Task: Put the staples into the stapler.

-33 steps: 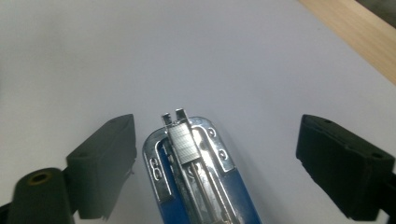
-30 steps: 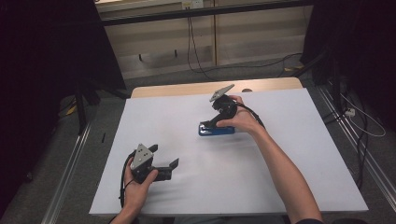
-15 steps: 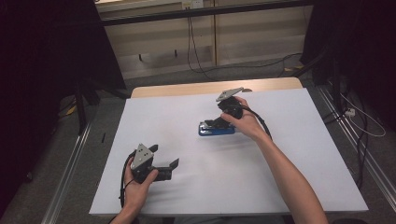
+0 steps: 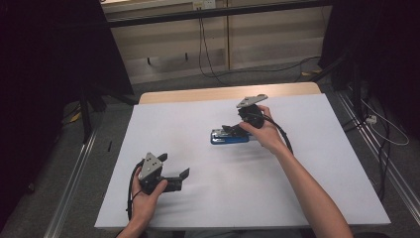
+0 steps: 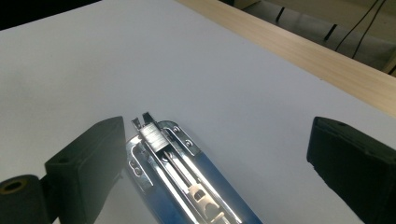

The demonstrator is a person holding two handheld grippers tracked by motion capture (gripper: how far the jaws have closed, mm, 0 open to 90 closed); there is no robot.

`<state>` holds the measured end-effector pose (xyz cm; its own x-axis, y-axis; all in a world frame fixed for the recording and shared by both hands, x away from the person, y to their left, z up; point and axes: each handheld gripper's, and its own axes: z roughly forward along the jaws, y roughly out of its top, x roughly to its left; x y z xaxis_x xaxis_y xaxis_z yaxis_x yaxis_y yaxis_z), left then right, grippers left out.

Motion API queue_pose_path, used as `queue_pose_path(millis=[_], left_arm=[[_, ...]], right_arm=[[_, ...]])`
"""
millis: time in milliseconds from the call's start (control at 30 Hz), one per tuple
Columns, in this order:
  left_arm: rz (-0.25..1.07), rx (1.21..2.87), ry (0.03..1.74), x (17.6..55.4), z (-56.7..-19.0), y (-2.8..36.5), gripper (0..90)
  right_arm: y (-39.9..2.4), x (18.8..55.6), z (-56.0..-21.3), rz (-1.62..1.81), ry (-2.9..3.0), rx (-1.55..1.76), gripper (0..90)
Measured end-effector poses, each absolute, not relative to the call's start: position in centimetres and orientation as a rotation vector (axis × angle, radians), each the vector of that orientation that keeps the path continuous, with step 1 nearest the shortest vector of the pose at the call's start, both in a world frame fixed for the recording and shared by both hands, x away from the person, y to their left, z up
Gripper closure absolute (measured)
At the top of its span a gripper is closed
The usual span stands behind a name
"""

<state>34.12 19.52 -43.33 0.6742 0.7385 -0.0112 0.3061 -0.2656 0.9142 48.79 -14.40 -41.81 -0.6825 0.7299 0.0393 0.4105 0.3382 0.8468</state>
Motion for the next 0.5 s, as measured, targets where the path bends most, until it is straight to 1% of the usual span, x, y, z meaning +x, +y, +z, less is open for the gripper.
queue_pose_path(millis=[500], left_arm=[[0.507, 1.849, 0.826, 34.2, -43.4, 19.5, 4.6]], right_arm=[[-16.7, 46.9, -41.9, 1.254, 2.103, 1.083, 4.6]])
